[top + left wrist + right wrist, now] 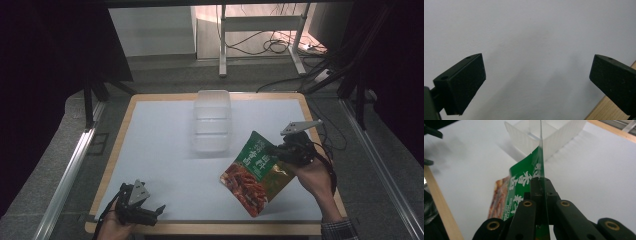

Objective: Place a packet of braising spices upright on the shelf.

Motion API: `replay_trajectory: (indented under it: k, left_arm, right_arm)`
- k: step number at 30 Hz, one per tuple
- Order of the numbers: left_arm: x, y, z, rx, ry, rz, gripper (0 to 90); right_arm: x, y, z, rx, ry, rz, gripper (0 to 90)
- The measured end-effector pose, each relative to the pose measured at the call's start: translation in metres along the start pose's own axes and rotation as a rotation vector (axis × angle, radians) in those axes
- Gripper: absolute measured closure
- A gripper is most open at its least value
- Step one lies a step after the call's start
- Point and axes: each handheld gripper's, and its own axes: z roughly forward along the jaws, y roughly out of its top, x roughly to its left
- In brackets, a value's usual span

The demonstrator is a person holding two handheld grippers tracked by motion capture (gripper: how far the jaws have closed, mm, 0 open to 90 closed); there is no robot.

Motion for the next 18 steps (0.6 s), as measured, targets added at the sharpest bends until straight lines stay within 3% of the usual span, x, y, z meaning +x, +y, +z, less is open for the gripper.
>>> replay_trajectory:
  k: [12, 18]
  left_arm:
    - [0.001, -0.001, -0.001, -0.012, -0.001, -0.014, 0.1]
    - [0.002, -0.001, -0.001, -0.024, -0.006, -0.033, 0.0]
  right_arm:
    - [0.007, 0.037, -0.016, -0.028, 0.028, -0.038, 88.9]
    - [0.007, 0.047, -0.021, -0.041, 0.01, -0.048, 88.9]
